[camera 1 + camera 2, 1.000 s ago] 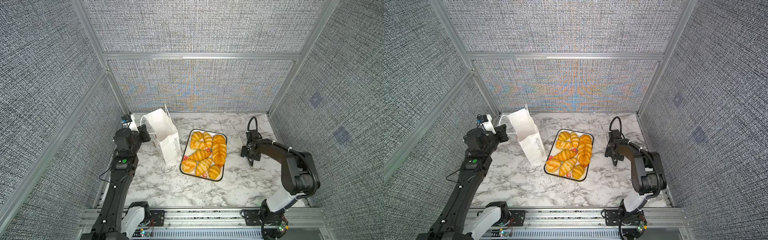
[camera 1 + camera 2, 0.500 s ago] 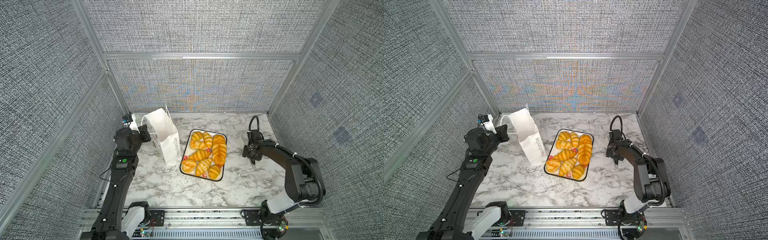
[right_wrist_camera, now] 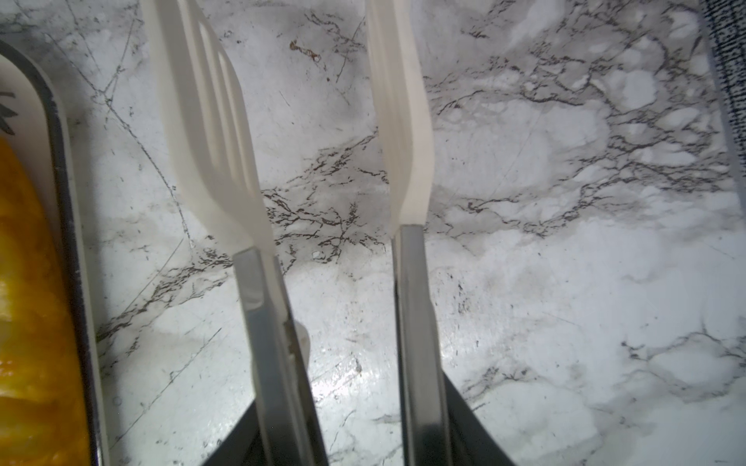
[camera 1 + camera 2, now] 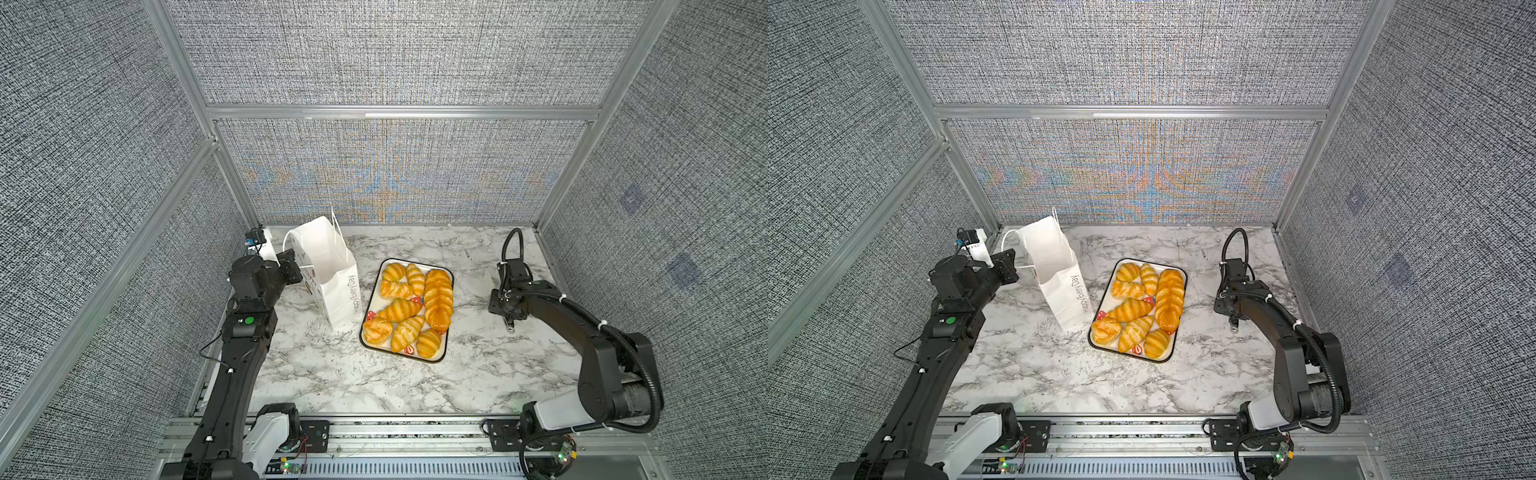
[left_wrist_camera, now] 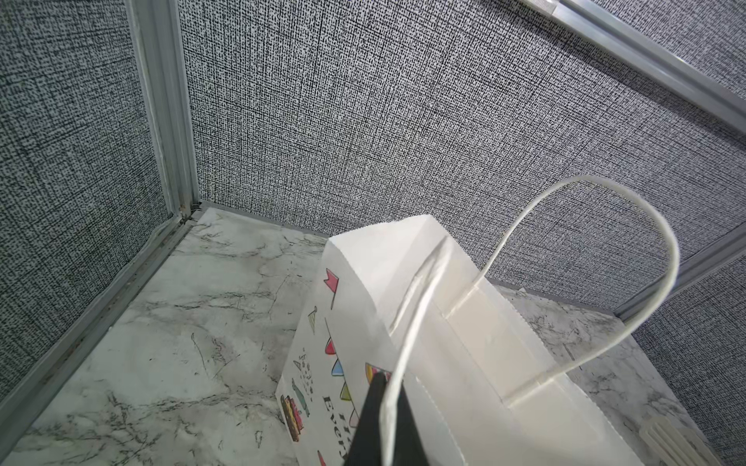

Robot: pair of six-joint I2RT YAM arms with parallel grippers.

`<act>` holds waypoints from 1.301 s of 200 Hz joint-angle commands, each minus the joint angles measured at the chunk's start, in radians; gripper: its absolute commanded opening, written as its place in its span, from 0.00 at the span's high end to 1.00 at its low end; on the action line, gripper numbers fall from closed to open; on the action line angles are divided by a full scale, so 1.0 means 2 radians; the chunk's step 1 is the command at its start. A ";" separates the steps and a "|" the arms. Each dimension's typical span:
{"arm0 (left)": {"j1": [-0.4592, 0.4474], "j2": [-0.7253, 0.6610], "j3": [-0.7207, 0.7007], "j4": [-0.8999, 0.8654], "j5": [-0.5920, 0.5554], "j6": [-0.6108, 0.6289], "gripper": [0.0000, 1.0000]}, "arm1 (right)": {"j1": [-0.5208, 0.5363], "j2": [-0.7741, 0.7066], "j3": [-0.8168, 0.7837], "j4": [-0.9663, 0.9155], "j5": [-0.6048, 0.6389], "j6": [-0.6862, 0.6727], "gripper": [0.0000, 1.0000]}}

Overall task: Pack bread into a paper bag
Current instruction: Pick up the pair of food tongs from the middle-right of the table, then rotate the paper bag at the top-left of the table.

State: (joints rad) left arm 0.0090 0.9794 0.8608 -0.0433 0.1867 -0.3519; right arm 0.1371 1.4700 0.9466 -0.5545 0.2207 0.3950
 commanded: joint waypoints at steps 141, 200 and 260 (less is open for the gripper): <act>0.000 -0.001 0.003 0.010 0.013 0.001 1.00 | 0.064 -0.109 0.027 -0.085 -0.060 0.040 0.53; 0.000 0.000 0.002 0.015 0.024 0.005 1.00 | 0.094 -0.107 0.022 -0.090 -0.087 0.049 0.52; 0.000 0.003 0.002 0.016 0.026 0.004 1.00 | 0.118 -0.092 0.021 -0.083 -0.105 0.061 0.52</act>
State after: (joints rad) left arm 0.0090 0.9813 0.8608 -0.0383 0.2203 -0.3481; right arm 0.3595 1.2774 0.9928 -0.7284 0.0280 0.4904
